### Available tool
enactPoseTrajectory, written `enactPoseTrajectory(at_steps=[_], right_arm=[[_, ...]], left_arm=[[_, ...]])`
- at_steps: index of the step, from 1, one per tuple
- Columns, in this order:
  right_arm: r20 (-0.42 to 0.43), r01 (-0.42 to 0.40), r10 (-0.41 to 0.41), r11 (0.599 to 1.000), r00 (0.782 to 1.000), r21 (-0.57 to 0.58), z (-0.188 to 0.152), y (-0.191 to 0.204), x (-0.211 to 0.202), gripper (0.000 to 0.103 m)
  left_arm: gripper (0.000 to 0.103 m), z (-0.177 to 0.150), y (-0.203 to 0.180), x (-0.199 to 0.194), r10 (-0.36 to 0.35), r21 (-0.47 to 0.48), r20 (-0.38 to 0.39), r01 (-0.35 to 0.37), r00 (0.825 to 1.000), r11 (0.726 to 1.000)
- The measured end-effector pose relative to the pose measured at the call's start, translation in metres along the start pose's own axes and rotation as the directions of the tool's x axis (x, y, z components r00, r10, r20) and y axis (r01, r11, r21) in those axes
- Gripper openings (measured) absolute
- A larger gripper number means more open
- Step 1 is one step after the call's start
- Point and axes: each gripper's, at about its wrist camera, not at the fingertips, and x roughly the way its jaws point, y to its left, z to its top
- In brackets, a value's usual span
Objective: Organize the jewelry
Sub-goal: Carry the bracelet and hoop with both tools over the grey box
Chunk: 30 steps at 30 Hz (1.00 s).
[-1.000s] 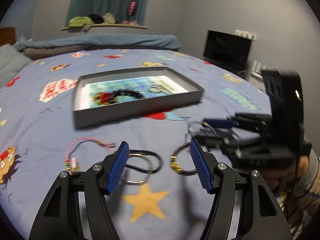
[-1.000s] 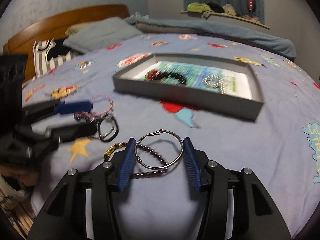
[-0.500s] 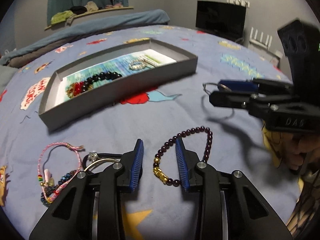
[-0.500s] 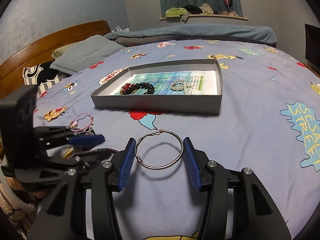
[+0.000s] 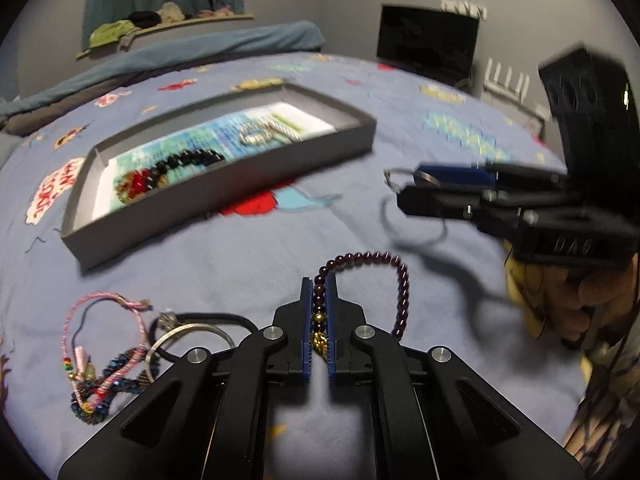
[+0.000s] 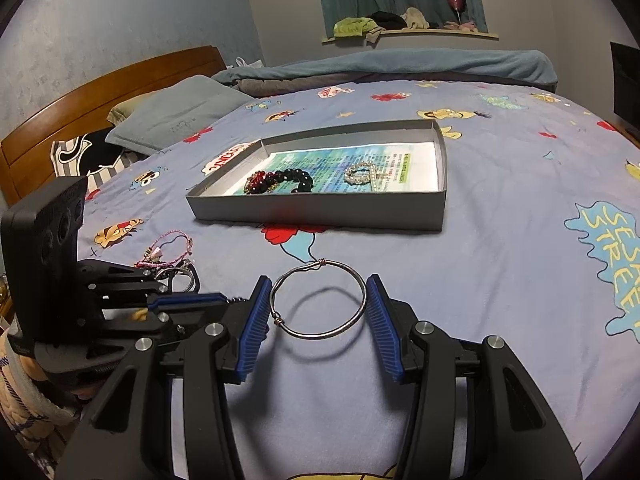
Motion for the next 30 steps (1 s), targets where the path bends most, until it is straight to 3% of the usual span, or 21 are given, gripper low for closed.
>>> enactPoseTrajectory(at_steps=[7,17,30], right_arm=[[0.009,0.007,-0.007,1.000,1.000,-0.013,0.012,0.000,0.002,0.049],[0.015,0.011,-0.010,0.999,1.000,-0.035,0.040,-0.003,0.014,0.049],[-0.005,-0.012,0.012,0.999,1.000,-0.035,0.093,-0.001,0.062,0.049]], left_arm=[[0.006,0.023,0.021,-0.025,-0.027,-0.124,0.112,0.041,0.993,0.991],[0.006,0.048,0.052,-0.036,-0.032,-0.217,0.185,0.072,0.982,0.973],[0.006,0.094,0.099,-0.045,0.060,-0.259,0.247,0.006,0.967,0.966]])
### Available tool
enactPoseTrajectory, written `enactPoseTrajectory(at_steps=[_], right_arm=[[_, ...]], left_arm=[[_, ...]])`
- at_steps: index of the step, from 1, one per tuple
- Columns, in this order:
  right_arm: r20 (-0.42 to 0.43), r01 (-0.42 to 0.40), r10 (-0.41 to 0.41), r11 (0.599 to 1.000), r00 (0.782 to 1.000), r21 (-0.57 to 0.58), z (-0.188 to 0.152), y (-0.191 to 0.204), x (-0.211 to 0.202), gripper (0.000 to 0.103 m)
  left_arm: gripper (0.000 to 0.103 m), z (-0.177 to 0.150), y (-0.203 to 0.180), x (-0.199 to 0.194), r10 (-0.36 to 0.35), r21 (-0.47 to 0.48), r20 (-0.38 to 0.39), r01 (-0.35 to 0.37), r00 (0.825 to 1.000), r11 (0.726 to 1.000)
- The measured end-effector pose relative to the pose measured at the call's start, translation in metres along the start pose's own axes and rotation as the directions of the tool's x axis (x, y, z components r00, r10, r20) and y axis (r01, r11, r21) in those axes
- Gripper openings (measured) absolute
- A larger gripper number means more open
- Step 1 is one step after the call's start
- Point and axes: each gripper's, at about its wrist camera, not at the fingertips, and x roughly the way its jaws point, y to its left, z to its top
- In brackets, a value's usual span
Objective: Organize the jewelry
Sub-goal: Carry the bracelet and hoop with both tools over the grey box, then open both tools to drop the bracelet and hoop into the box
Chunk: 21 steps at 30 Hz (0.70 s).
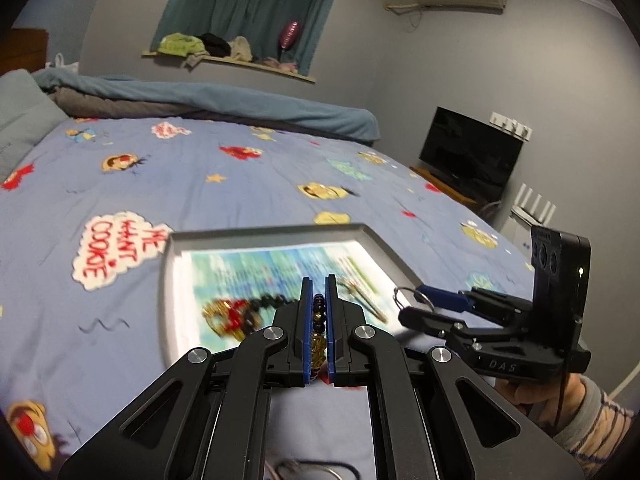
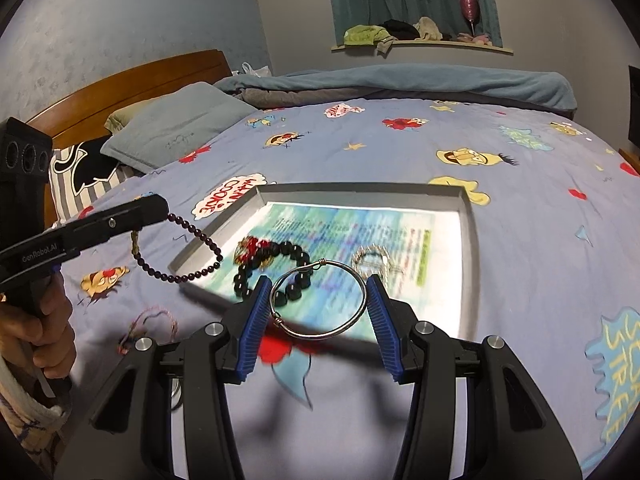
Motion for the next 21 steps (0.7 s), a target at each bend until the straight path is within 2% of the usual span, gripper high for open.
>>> enactPoseTrajectory(at_steps=[6,14,21], right_arm=[[-0.035,0.003,-0.004,1.000,0.999,-0.005,0.007,0.001,0.023,0.049],[-0.068,0.015,-0.015,1.000,0.998,0.004,-0.001,-0.003,0.037,0.049],[-0.104,0.042,-0.043,0.999,0.994,-0.012,-0.004,-0.002,0.048,0.049]], left_arm=[[0.006,0.007,0.025,0.012,0.030,-0.043,-0.013,-0.031,0.999,0.999],[0.006,-0.018,0.048,0.032,0.052,-0.083,-0.088,-0.059,0.995,0.995],[0.006,-0.029,0.060,0.046,0.099,-0.098,-0.130,-0.112,0.987,0.989]])
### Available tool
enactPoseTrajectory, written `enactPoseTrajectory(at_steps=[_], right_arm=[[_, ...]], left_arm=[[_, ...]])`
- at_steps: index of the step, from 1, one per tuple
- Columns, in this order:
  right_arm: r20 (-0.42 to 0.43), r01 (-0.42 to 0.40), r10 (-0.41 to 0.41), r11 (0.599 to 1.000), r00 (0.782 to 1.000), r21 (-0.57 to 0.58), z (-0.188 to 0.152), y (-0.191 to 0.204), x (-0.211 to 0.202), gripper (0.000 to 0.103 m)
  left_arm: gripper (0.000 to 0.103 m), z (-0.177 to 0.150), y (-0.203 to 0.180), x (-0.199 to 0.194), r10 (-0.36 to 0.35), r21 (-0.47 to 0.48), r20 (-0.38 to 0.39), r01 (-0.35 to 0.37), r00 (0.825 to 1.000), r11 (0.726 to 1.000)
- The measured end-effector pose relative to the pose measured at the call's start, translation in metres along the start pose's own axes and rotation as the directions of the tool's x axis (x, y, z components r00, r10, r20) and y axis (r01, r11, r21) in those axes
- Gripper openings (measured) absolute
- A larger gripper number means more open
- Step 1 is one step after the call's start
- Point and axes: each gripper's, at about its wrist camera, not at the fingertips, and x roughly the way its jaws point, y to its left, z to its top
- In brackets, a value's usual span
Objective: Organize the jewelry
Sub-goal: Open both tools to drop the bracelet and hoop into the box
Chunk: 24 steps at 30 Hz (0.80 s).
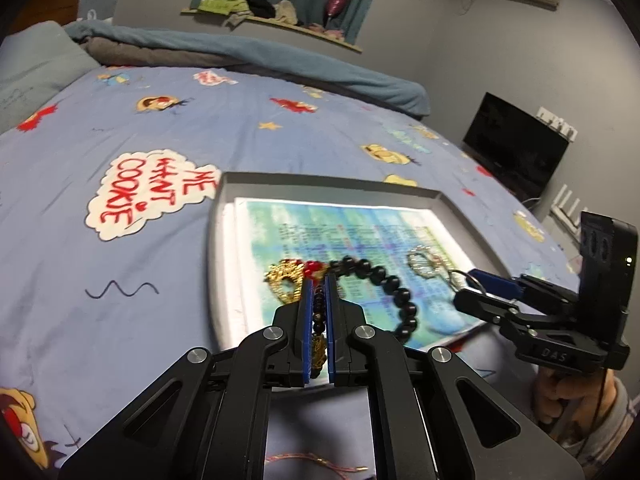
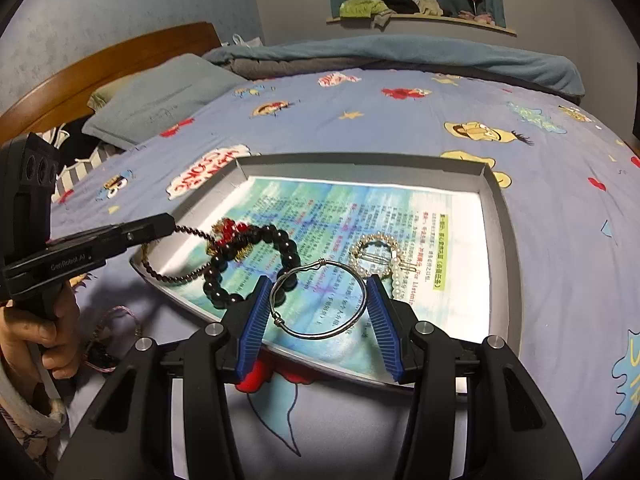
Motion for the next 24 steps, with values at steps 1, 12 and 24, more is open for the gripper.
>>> enactPoseTrajectory(at_steps=[1,12,24], right_arm=[[-0.003,0.003,-0.003,1.000,1.000,-0.001,-0.001,0.000,0.001,0.049],[-0.006,0.017,-0.017,1.000,1.000,-0.004,-0.006,0.000,0.004,0.051],[0.091,-0.013,0.012,1.000,0.996,0.010,-0.020,0.007,-0.025,0.053]], left_arm=[[0.006,0.000,0.001,0.001,0.003,-0.001,-0.005,-0.003,1.000,1.000],[0.040,-0.004,0.001,0.003,0.043,0.010,-0.028,-0.042,0.999,0.999],[0.062,-0.011,-0.004,-0.024,0.008,0.028,0.012,-0.008,1.000,1.000]])
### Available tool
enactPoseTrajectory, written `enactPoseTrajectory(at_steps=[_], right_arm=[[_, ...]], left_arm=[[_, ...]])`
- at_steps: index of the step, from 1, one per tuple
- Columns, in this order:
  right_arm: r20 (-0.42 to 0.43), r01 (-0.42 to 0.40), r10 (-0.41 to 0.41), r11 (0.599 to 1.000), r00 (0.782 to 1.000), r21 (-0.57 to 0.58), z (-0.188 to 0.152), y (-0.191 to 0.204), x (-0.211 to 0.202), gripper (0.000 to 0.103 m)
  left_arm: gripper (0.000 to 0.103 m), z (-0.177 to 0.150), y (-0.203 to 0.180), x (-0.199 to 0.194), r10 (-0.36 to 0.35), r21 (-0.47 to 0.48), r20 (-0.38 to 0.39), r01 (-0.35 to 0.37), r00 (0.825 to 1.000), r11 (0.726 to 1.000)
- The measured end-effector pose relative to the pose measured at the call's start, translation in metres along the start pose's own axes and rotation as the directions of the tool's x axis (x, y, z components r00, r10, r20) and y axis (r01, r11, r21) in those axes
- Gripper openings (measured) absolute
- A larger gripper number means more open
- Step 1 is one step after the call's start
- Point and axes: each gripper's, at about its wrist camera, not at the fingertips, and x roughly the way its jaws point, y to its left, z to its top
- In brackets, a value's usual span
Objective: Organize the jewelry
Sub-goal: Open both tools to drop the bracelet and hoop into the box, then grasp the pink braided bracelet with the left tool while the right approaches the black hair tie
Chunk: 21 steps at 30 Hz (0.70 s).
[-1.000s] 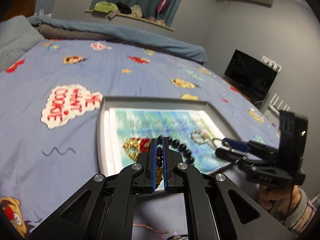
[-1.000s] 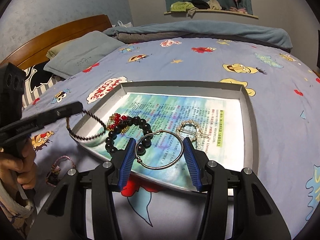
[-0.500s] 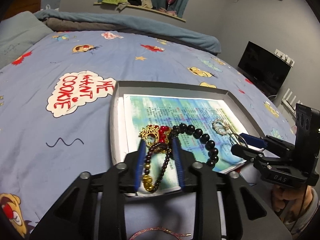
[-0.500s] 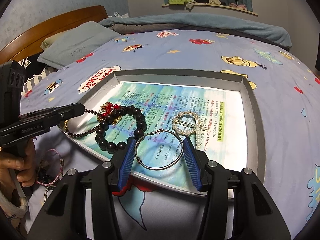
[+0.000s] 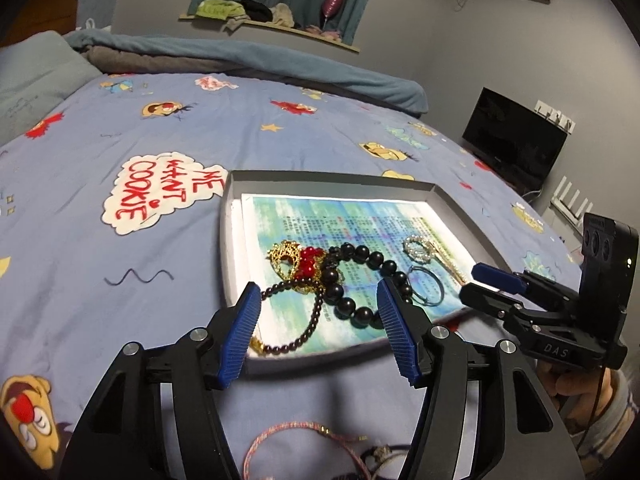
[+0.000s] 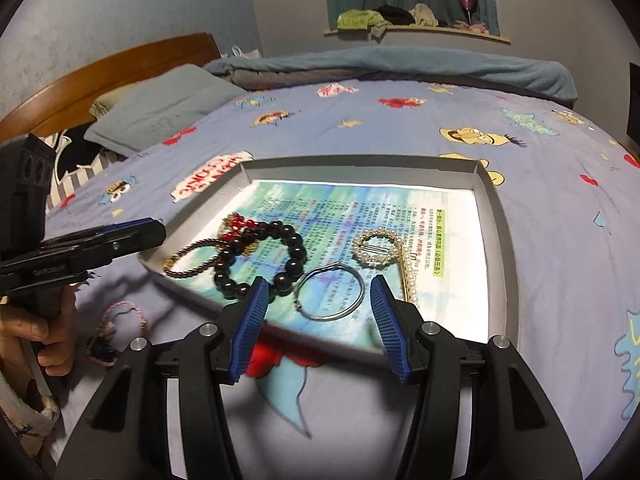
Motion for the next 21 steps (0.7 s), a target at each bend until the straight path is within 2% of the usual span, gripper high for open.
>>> enactPoseTrajectory(at_steps=[6,10,12,15,21], right_arm=[[0.014,-0.045,0.045,0.999,0.999,-0.027,-0.015,0.024,-0.018,0.053],[-0.019,-0.094,0.093,0.994,0.996,-0.064,-0.027,0.047,-0.021,0.052],[-0.043,-0.112,0.109,0.991,0.993,-0.075,-0.033,0.055,-0.019,0.048],[-0.075,-0.132,0.127,0.989,0.989,-0.073,-0.040,0.062,-0.016,0.040],[-0.101,-0.144,0.136,0.986,0.986,-0.080,-0.052,0.070,-0.018,0.039]], left_arm=[[0.062,-0.016,0.006,-0.028,0.000,-0.028,0.019,0.001,1.000,1.000],[0.061,-0.033,0.011,-0.047,0.012,-0.032,0.022,-0.011,1.000,0.999],[0.061,-0.042,0.013,-0.052,0.020,-0.030,0.016,-0.020,1.000,0.999],[0.061,-0.052,0.016,-0.054,0.024,-0.034,-0.002,-0.024,1.000,0.999],[0.061,-0.057,0.023,-0.035,0.062,-0.038,-0.075,-0.065,0.995,0.997]])
